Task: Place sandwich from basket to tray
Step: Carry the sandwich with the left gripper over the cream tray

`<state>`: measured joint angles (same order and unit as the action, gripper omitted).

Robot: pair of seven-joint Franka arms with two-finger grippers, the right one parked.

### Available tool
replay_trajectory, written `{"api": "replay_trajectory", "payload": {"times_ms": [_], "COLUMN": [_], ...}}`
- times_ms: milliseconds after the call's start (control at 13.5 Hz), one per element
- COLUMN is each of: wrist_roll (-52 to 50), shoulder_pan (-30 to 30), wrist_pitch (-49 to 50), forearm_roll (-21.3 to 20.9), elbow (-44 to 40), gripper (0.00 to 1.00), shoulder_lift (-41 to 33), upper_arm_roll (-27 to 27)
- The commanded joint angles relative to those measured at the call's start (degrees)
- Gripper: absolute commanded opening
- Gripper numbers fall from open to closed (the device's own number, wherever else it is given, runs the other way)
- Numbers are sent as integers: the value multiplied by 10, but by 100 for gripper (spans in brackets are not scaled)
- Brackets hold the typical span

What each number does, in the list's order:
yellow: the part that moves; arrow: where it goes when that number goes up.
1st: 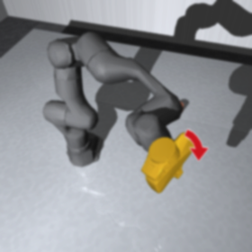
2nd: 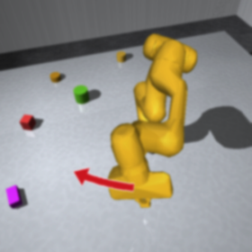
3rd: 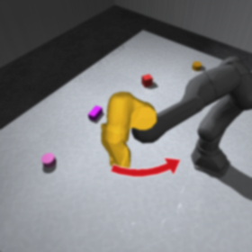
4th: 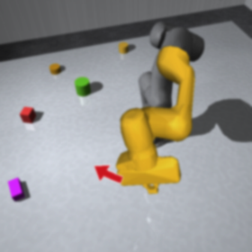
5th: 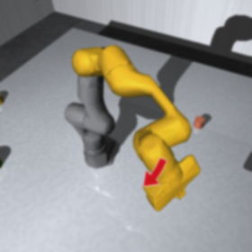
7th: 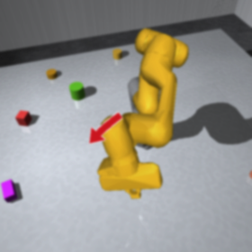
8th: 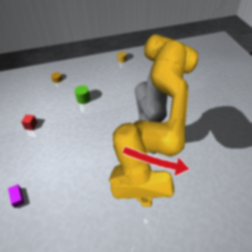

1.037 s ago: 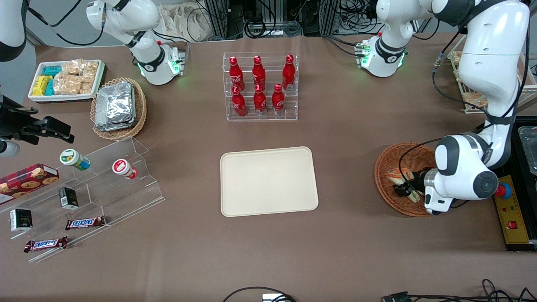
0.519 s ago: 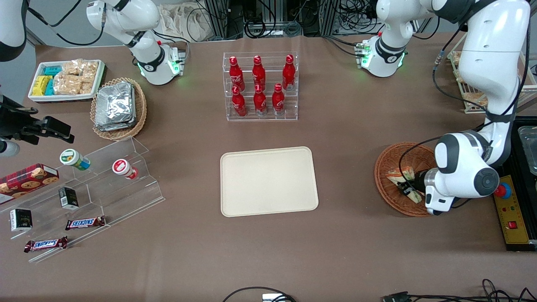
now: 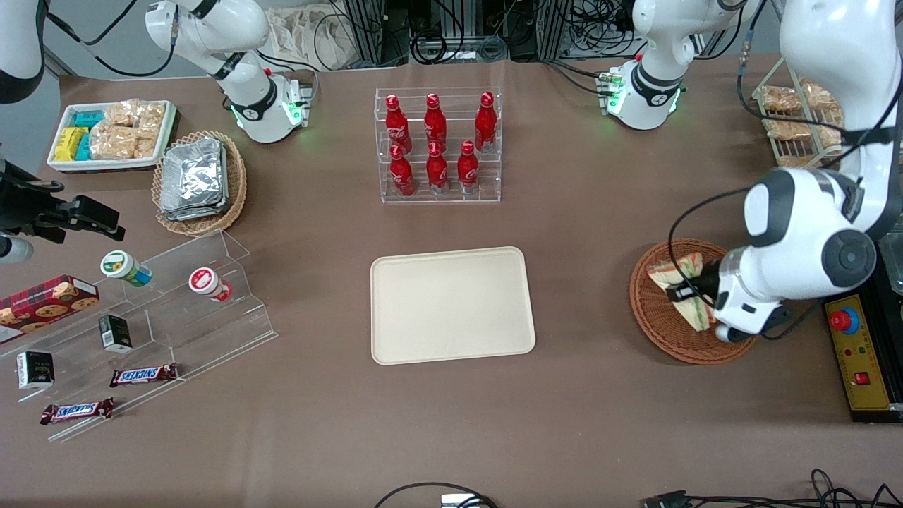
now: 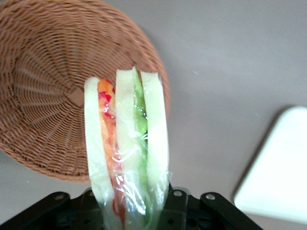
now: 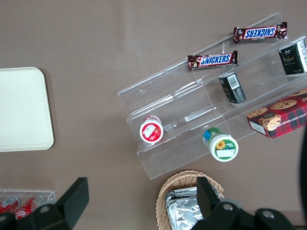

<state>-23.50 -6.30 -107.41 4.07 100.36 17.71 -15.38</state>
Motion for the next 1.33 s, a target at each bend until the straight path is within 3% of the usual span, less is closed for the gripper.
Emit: {"api": "replay_trajectory", "payload": {"times_ms": [0,296,667,1037,1259], "wrist_roll": [12,10,-17,-16,-20], "shoulder_pan": [-1,18,135,165,174], "wrist_pitch": [37,30,12,-93,-107], "forearm_roll": [1,4,2,-2,-46], "elbow": [-39,-43,-107,-120,-139], "gripper": [11,7,10,16,16], "shoulder_lift": [7,17,107,206,249], "upper_arm_roll": [-54,-109,-111,-110,-110]}}
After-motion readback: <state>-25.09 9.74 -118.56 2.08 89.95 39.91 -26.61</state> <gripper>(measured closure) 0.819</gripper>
